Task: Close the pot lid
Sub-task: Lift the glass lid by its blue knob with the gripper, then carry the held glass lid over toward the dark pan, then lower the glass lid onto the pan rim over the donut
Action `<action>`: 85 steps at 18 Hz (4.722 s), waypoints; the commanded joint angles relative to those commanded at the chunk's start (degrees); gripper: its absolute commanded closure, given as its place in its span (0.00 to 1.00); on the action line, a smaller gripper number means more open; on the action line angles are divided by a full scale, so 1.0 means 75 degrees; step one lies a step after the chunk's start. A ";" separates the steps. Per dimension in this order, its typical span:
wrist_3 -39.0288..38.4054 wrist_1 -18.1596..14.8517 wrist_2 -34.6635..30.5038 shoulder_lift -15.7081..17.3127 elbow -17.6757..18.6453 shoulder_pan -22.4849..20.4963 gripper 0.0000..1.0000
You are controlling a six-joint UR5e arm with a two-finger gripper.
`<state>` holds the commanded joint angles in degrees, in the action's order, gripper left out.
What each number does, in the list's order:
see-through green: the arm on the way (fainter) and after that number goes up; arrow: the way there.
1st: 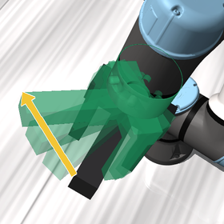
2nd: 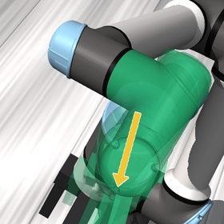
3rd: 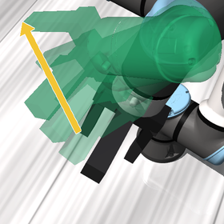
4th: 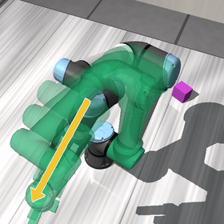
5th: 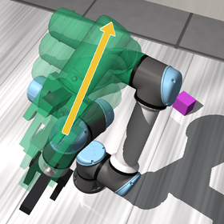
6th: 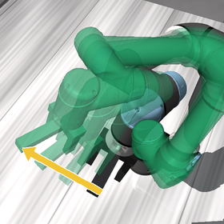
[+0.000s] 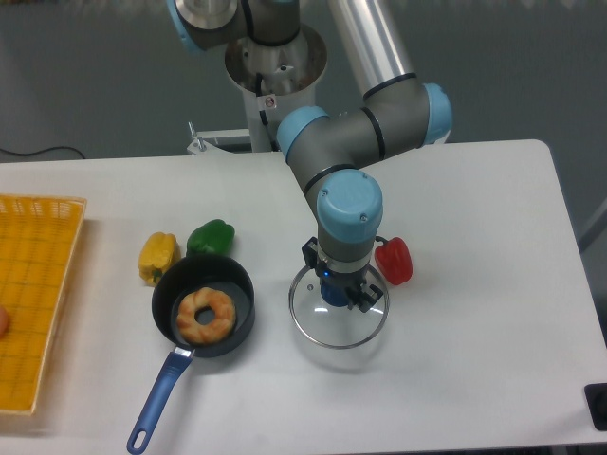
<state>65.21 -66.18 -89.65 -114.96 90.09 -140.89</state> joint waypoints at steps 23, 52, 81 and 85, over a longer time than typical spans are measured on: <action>-0.0269 -0.0750 0.0023 0.0492 0.0035 0.0281 0.39; -0.2284 -0.0774 0.0094 0.0492 -0.0141 0.2156 0.39; -0.2742 -0.0316 0.0070 0.0164 -0.0199 0.2578 0.39; -0.2742 -0.0316 0.0047 0.0152 -0.0199 0.2590 0.39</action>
<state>44.65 -68.55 -89.30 -113.82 88.59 -121.46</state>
